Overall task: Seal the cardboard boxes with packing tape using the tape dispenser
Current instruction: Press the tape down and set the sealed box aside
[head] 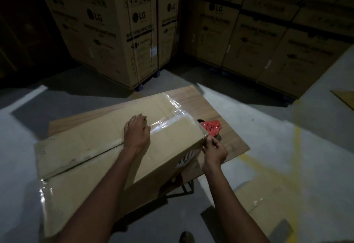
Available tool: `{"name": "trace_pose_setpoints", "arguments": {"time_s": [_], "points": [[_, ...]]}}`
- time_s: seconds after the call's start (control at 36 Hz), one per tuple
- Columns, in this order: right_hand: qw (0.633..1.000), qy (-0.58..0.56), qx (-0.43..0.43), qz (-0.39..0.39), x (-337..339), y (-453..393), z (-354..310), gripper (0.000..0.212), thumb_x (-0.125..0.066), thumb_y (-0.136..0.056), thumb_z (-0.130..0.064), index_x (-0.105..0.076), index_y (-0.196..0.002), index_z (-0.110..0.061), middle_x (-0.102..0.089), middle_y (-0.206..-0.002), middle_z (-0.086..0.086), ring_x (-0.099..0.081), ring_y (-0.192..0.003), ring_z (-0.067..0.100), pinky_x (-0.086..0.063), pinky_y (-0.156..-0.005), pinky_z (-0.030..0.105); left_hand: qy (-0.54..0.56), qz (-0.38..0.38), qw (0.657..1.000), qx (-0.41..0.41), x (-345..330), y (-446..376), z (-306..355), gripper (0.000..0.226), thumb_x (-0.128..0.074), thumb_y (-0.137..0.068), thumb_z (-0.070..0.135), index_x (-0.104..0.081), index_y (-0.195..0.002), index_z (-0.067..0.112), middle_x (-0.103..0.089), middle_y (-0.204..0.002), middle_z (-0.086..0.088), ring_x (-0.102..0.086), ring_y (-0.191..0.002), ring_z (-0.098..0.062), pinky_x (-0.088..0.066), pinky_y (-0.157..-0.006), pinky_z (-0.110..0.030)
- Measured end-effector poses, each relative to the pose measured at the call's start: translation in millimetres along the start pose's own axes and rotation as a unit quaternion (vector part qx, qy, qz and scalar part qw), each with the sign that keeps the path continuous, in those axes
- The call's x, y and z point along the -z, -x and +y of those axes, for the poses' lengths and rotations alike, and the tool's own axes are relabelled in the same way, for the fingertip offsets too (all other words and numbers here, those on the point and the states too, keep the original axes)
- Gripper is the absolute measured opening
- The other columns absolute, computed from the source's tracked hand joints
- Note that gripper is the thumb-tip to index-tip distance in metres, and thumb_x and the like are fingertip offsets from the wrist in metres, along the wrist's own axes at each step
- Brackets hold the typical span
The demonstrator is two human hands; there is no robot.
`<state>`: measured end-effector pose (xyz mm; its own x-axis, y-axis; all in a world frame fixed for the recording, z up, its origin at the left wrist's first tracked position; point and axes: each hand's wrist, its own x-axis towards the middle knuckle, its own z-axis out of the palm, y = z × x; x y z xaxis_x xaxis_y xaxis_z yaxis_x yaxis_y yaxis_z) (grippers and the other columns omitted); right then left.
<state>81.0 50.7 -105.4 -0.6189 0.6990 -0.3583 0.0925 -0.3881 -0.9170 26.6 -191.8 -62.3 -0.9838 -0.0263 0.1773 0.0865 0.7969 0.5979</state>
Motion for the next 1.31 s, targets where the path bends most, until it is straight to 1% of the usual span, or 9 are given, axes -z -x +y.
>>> {"name": "trace_pose_setpoints", "arguments": {"time_s": [0.11,0.25,0.39,0.61,0.75,0.97,1.06,1.14,1.31], "points": [[0.998,0.032,-0.003,0.057,-4.4,4.2,-4.4,0.013,-0.072,-0.098,-0.01,-0.077,-0.109,-0.003,-0.075,-0.104,0.015,-0.073,-0.102,0.035,-0.06,-0.096,0.054,-0.022,-0.024,0.998,-0.046,6.6,7.2,-8.3,0.034,-0.056,-0.1,0.015,-0.061,-0.131,0.003,-0.054,-0.144,-0.017,-0.043,-0.139,-0.035,-0.028,-0.115,-0.044],[0.994,0.052,0.018,0.091,-7.4,6.7,-9.6,0.019,-0.071,-0.099,-0.013,-0.077,-0.111,0.001,-0.073,-0.099,0.012,-0.068,-0.09,0.026,-0.061,-0.092,0.049,-0.031,-0.038,0.997,-0.051,11.1,7.9,-7.5,0.034,-0.056,-0.1,0.017,-0.061,-0.131,0.004,-0.053,-0.145,-0.017,-0.042,-0.138,-0.035,-0.027,-0.117,-0.046],[0.994,0.037,0.032,0.102,-9.0,12.1,-12.5,0.016,-0.068,-0.1,-0.008,-0.075,-0.108,0.004,-0.075,-0.104,0.019,-0.066,-0.086,0.023,-0.063,-0.088,0.047,-0.038,-0.048,0.996,-0.057,16.1,8.7,-8.3,0.034,-0.053,-0.101,0.019,-0.061,-0.131,0.005,-0.055,-0.141,-0.016,-0.043,-0.136,-0.035,-0.029,-0.115,-0.049],[0.996,-0.063,-0.031,0.049,-5.2,10.2,-8.4,0.013,-0.069,-0.099,-0.002,-0.068,-0.111,-0.005,-0.069,-0.097,0.009,-0.066,-0.098,0.028,-0.058,-0.097,0.045,-0.016,-0.051,0.997,-0.05,16.3,9.9,-6.7,0.036,-0.053,-0.102,0.019,-0.059,-0.134,0.005,-0.048,-0.151,-0.016,-0.035,-0.145,-0.036,-0.023,-0.121,-0.049],[0.997,-0.058,-0.046,0.025,-2.3,-1.6,-7.0,0.006,-0.07,-0.1,-0.007,-0.068,-0.097,-0.012,-0.069,-0.109,0.015,-0.067,-0.082,0.018,-0.06,-0.095,0.046,-0.012,-0.049,0.998,-0.038,15.2,11.3,-6.9,0.036,-0.053,-0.102,0.018,-0.058,-0.137,0.006,-0.045,-0.154,-0.015,-0.031,-0.148,-0.033,-0.02,-0.123,-0.046],[0.995,-0.006,-0.044,-0.085,-1.7,-25.4,-17.2,0.016,-0.062,-0.103,-0.003,-0.065,-0.118,-0.009,-0.066,-0.112,0.016,-0.063,-0.097,0.025,-0.057,-0.072,0.033,-0.019,-0.033,0.999,-0.014,9.1,9.8,-0.1,0.036,-0.053,-0.101,0.014,-0.058,-0.135,0.005,-0.046,-0.153,-0.014,-0.032,-0.148,-0.032,-0.02,-0.122,-0.045],[0.982,0.003,-0.112,-0.154,4.7,-34.4,-25.4,0.011,-0.064,-0.102,-0.006,-0.063,-0.108,-0.014,-0.069,-0.083,0.005,-0.064,-0.065,0.013,-0.054,-0.055,0.026,-0.024,-0.026,0.999,-0.004,6.8,7.9,1.2,0.037,-0.053,-0.101,0.014,-0.058,-0.136,0.006,-0.045,-0.155,-0.013,-0.031,-0.148,-0.031,-0.019,-0.123,-0.044],[0.959,-0.001,-0.215,-0.184,4.4,-40.6,-33.5,0.019,-0.064,-0.097,-0.01,-0.059,-0.081,-0.018,-0.053,-0.052,-0.004,-0.046,-0.042,0.004,-0.048,-0.049,0.021,-0.046,-0.014,0.999,-0.002,3.4,6.7,2.7,0.034,-0.054,-0.099,0.015,-0.059,-0.131,0.007,-0.051,-0.148,-0.013,-0.039,-0.142,-0.03,-0.025,-0.12,-0.045],[0.948,0.007,-0.279,-0.152,-11.7,-38.2,-37.5,0.015,-0.071,-0.098,-0.027,-0.067,-0.085,-0.018,-0.062,-0.069,-0.003,-0.05,-0.061,0.008,-0.045,-0.045,0.02,-0.052,0.0,0.998,0.02,-4.0,6.0,-1.1,0.035,-0.053,-0.097,0.021,-0.058,-0.13,0.012,-0.054,-0.144,-0.012,-0.044,-0.136,-0.031,-0.031,-0.118,-0.049]]}}
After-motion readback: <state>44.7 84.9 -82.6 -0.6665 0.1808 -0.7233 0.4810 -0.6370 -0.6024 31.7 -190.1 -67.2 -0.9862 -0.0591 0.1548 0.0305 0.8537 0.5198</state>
